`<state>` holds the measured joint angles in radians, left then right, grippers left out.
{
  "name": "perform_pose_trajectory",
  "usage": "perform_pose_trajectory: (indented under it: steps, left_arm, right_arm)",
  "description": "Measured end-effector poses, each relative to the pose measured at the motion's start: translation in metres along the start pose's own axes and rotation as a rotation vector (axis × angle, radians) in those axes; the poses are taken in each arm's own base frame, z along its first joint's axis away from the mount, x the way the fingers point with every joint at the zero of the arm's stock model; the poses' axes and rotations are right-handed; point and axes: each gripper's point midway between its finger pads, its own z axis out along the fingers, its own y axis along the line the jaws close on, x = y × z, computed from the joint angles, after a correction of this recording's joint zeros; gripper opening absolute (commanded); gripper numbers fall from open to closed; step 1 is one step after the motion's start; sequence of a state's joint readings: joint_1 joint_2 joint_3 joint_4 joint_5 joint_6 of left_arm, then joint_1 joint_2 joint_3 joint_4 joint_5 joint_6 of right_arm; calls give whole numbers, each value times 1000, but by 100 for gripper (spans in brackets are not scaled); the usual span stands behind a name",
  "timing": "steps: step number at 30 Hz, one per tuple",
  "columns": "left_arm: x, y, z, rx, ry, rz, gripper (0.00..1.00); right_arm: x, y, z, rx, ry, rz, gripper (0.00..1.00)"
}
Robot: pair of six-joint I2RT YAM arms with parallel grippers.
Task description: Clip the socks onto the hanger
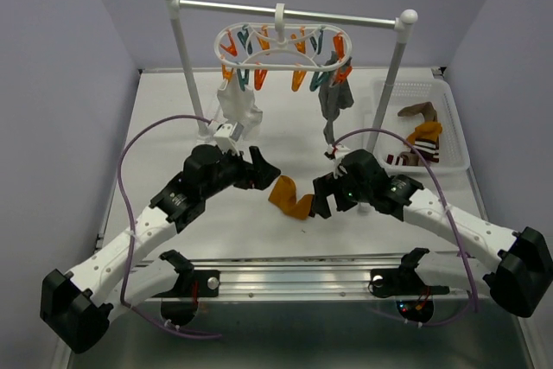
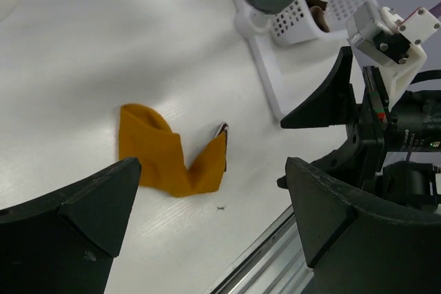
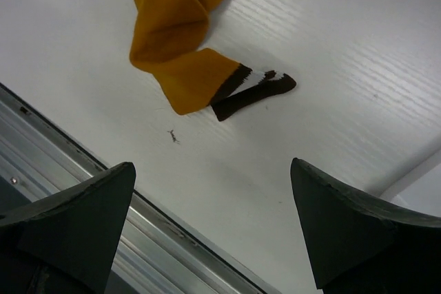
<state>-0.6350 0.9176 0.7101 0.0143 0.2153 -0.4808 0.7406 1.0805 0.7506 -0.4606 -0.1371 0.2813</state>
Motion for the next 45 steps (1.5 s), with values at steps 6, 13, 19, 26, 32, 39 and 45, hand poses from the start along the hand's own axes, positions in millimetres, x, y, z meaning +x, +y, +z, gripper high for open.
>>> perform_pose_trajectory:
  steps: [6,13,19,26,32,39,45]
  left_arm:
    - [48,51,-9,-208,44,-142,81]
    - [98,97,17,-391,172,-233,63]
    - [130,118,38,-469,278,-232,60]
    - [140,107,65,-428,327,-182,59]
    - [147,98,89,-390,356,-159,34]
    - [150,97,101,-392,360,-141,0]
    - [134,109,95,-494,306,-107,0]
  right_arm:
    - [16,-39,26,216,68,81,88]
    - [19,-69,47,369,78,75,74]
    - [27,-79,67,398,111,61,77]
    - [15,-62,78,291,72,22,80]
    - [18,-62,92,269,88,-2,65]
    - [12,-64,101,265,70,-15,9]
    - [10,-54,97,218,61,14,1]
